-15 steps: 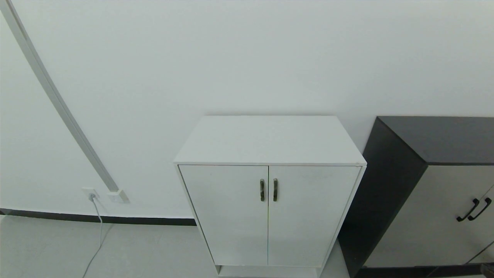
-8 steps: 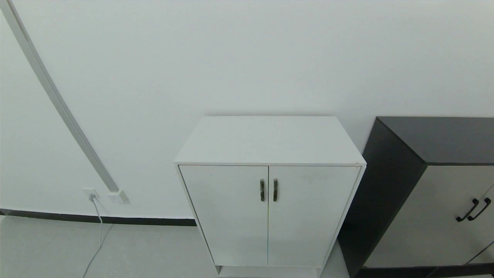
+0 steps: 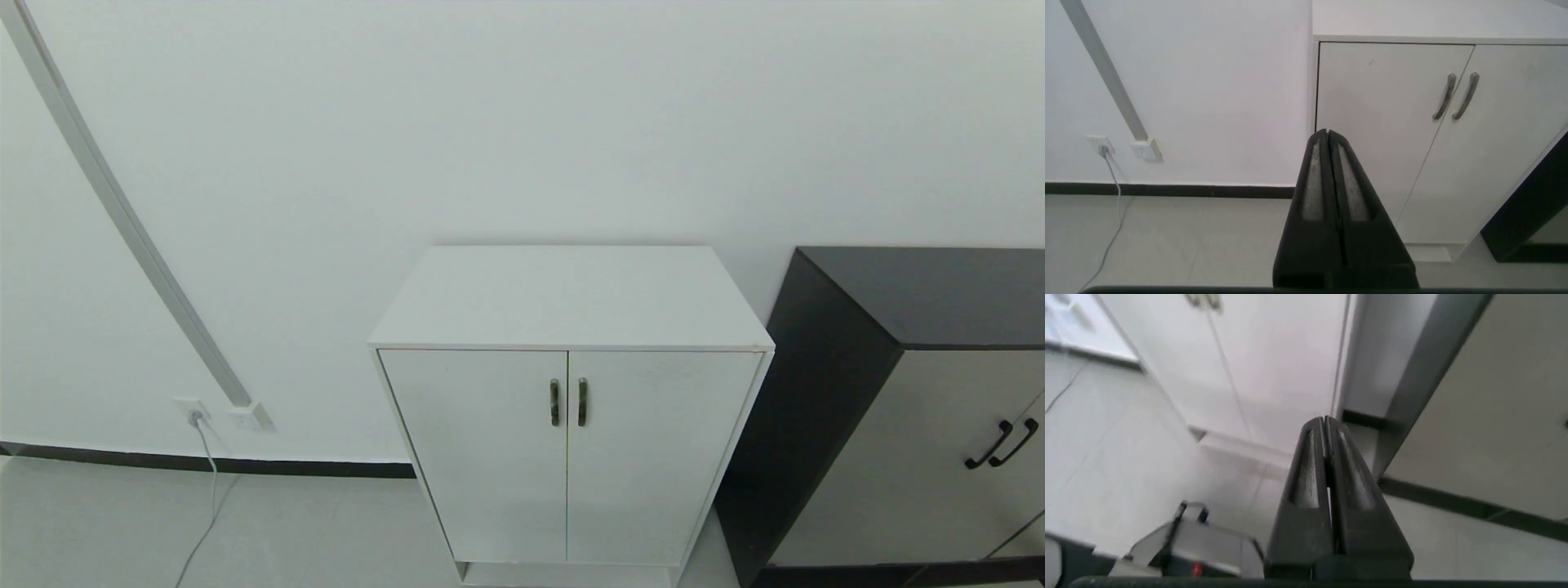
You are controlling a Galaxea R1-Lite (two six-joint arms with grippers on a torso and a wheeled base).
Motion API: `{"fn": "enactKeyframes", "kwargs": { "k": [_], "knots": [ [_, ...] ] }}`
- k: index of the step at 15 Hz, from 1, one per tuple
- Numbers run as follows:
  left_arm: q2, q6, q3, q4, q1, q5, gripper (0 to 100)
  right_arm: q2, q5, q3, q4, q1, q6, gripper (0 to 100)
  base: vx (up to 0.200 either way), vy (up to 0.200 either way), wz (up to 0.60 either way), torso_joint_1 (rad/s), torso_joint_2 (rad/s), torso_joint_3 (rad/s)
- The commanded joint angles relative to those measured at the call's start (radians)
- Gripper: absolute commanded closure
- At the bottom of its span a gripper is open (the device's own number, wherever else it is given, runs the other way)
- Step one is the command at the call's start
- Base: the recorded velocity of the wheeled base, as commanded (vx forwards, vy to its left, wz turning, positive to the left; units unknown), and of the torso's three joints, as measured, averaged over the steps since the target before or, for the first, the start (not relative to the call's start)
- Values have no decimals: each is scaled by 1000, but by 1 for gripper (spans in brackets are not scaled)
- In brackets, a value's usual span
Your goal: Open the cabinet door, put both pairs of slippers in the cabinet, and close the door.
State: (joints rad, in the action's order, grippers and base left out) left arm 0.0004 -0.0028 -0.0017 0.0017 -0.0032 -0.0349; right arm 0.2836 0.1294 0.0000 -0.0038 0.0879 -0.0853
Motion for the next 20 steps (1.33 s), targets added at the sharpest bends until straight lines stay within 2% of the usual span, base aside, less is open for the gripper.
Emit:
{"fn": "enactKeyframes", "kwargs": {
  "k": [1,3,7,12,17,18,20],
  "knots": [
    [1,-2,0,0,0,-2,100,-83,-2,0,-1,-30,1,100,0,0,0,0,0,0],
    [0,-2,0,0,0,-2,100,-132,-5,0,1,-60,10,100,0,0,0,0,0,0],
    [1,-2,0,0,0,-2,100,-196,-30,0,2,-65,73,100,0,0,0,0,0,0],
    [1,-3,0,0,0,-2,100,-284,-37,0,2,-86,79,100,0,0,0,0,0,0],
    [1,-3,0,0,0,-2,100,-284,-89,0,-2,-86,147,100,0,0,0,0,0,0],
    [0,-3,0,0,0,-2,100,-284,-152,0,-7,-86,153,100,0,0,0,0,0,0],
    [1,-3,0,0,0,-2,100,-284,-171,0,-8,-86,167,100,0,0,0,0,0,0]
  ]
}}
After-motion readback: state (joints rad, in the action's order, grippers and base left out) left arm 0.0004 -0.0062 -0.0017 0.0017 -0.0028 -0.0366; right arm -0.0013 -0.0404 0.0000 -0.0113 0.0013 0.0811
